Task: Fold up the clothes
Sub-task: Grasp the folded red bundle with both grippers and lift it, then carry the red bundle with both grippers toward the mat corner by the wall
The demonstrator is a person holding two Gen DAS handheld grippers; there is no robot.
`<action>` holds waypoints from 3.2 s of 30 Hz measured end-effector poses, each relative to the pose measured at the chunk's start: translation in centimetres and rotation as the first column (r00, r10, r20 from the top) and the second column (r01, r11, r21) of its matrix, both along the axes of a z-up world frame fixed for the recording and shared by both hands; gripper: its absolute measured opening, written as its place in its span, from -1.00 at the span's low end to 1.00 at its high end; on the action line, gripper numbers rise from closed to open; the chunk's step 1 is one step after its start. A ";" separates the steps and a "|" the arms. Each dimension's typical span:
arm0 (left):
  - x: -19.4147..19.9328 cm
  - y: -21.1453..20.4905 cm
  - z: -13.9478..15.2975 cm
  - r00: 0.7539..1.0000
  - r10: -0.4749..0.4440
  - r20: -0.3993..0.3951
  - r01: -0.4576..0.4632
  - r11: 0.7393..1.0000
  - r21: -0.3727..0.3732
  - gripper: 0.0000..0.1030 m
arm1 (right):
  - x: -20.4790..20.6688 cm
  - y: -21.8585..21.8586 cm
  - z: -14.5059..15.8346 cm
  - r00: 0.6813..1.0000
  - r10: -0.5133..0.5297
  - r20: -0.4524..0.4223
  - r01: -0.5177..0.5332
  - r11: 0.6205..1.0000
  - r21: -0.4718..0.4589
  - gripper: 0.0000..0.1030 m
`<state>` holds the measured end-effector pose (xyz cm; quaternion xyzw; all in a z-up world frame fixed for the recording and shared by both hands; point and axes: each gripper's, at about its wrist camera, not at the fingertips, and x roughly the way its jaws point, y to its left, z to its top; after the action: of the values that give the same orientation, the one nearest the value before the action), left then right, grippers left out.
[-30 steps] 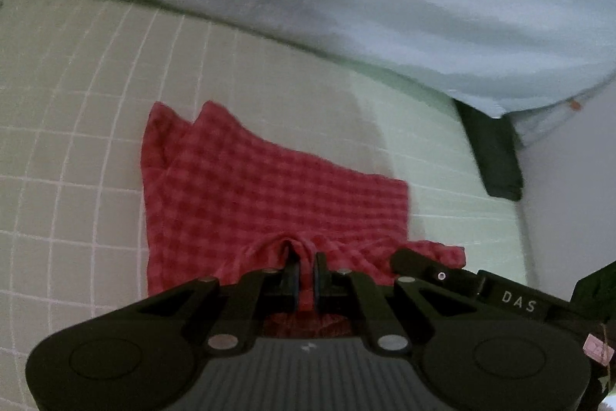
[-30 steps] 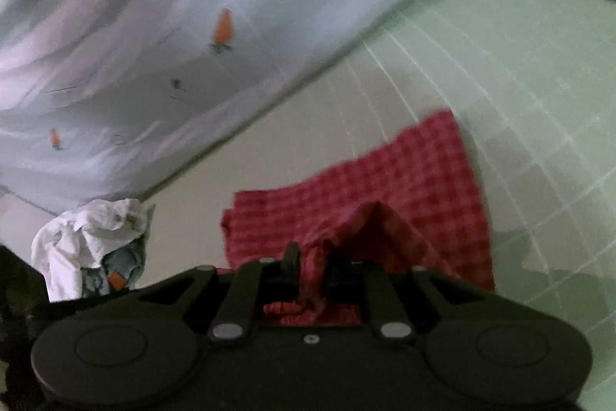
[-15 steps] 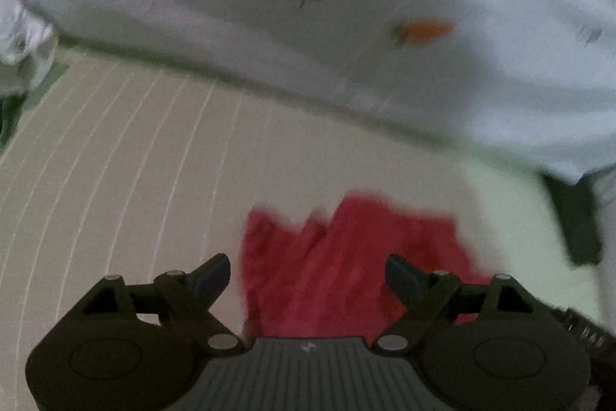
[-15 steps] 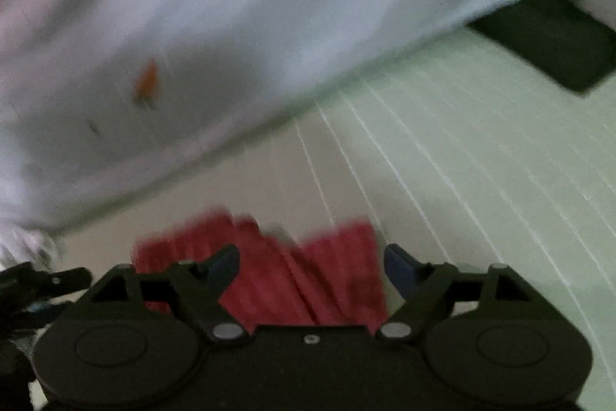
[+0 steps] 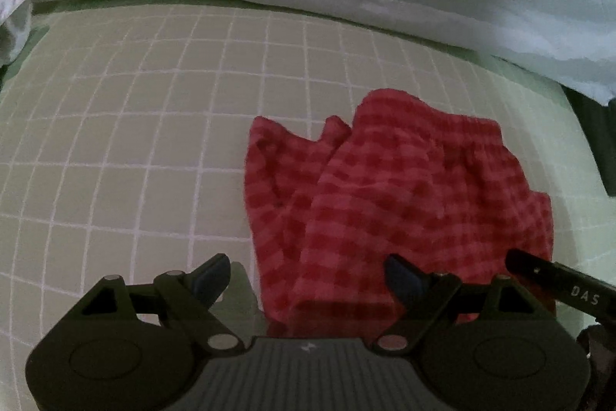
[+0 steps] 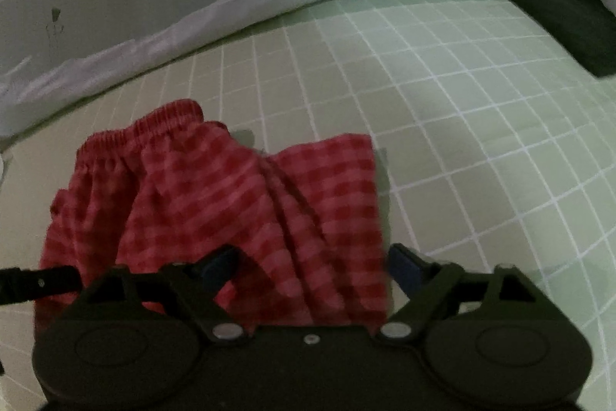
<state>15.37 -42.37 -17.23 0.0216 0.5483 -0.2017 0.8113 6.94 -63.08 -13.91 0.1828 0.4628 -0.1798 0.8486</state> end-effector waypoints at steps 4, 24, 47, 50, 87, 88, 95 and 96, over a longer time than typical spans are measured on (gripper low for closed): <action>-0.5 -0.6 0.6 0.999 -0.031 0.014 0.031 0.999 -0.021 0.15 | 0.7 0.8 0.0 0.999 0.049 0.006 -0.049 0.999 -0.009 0.73; -6.3 -1.5 6.2 0.978 -0.165 0.127 0.186 0.968 -0.171 -0.88 | -0.8 6.3 7.2 0.966 0.173 0.193 -0.178 0.984 0.004 -0.89; -16.2 9.4 4.8 0.969 -0.238 0.072 0.247 0.948 -0.198 -0.88 | -13.0 18.9 6.2 0.989 0.099 0.109 -0.099 0.995 -0.008 -0.90; -16.6 9.3 4.9 0.961 -0.265 0.075 0.275 0.941 -0.198 -0.88 | -14.0 19.3 6.0 0.992 0.067 0.107 -0.067 0.998 -0.003 -0.90; -25.0 -41.4 7.5 0.879 -0.419 0.230 0.466 0.858 -0.218 -0.88 | -22.3 -25.0 9.0 0.944 -0.143 0.298 0.135 0.990 0.046 -0.90; -24.3 -43.0 7.8 0.870 -0.427 0.246 0.480 0.849 -0.222 -0.88 | -21.8 -26.4 9.3 0.938 -0.152 0.311 0.149 0.988 0.036 -0.90; -17.8 -52.1 9.9 0.846 -0.407 0.346 0.503 0.823 -0.263 -0.88 | -16.5 -36.1 12.5 0.886 -0.193 0.421 0.228 0.973 -0.034 -0.90; -16.6 -53.2 10.1 0.848 -0.392 0.356 0.496 0.825 -0.272 -0.87 | -15.5 -37.3 13.0 0.882 -0.191 0.431 0.237 0.970 -0.054 -0.90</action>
<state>-1.21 -95.52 -7.09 0.0326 0.3597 -0.4767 0.8015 -8.55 -100.37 -0.94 0.2227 0.2350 -0.2526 0.9118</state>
